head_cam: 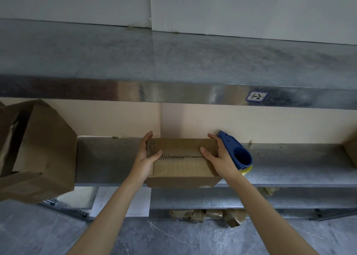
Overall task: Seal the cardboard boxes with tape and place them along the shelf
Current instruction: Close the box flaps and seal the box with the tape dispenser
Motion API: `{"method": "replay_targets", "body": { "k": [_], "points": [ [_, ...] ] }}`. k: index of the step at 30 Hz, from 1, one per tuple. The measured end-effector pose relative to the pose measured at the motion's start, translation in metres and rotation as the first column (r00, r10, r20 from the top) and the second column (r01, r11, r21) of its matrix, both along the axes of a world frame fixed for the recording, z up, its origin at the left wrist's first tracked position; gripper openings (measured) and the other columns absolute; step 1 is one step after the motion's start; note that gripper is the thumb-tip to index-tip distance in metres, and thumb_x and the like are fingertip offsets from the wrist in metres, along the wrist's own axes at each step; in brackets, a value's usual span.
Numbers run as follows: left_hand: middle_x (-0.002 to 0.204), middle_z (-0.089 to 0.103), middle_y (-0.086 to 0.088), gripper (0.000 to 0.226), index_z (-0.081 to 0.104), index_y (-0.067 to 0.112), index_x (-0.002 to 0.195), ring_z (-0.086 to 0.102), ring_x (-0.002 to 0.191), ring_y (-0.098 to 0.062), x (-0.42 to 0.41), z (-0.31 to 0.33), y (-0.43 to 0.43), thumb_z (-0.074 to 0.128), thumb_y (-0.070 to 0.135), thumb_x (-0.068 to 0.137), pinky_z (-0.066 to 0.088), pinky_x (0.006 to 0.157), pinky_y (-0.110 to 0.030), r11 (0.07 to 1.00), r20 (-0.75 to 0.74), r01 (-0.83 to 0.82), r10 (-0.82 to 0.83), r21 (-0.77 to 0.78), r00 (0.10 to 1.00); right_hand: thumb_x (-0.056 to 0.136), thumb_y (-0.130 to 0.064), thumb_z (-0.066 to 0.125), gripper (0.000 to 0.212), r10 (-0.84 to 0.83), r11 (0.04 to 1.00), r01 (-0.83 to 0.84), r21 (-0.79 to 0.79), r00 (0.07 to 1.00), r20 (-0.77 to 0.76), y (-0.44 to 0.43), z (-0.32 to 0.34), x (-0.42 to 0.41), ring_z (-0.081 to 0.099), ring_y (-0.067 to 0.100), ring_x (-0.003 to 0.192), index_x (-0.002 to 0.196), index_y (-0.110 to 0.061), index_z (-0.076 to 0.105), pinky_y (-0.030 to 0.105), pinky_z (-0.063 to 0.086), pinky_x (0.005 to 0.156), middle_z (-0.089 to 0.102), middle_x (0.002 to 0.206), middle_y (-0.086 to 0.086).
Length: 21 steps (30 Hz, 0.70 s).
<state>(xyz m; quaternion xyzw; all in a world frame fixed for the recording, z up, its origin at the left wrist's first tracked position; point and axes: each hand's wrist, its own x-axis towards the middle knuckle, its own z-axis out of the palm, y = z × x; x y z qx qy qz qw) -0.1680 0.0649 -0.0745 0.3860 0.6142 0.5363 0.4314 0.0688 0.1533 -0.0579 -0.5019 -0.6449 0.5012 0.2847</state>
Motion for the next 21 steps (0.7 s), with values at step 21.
{"method": "replay_targets", "body": {
  "k": [21],
  "points": [
    [0.124,0.047,0.031,0.048,0.043,0.050,0.131,0.051,0.102,0.024,-0.0038,0.0024,-0.0060,0.060,0.020,0.097,0.048,0.077,-0.005,1.000,-0.066,0.004,-0.004,-0.006,0.998,0.095,-0.039,0.055,0.049,0.011,1.000,-0.011,-0.015,0.998,-0.061,-0.0035,0.0028,0.0041,0.048,-0.008,0.109,0.141,-0.034,0.039,0.002,0.043,0.076,0.044,0.118,-0.025]
  ]
}}
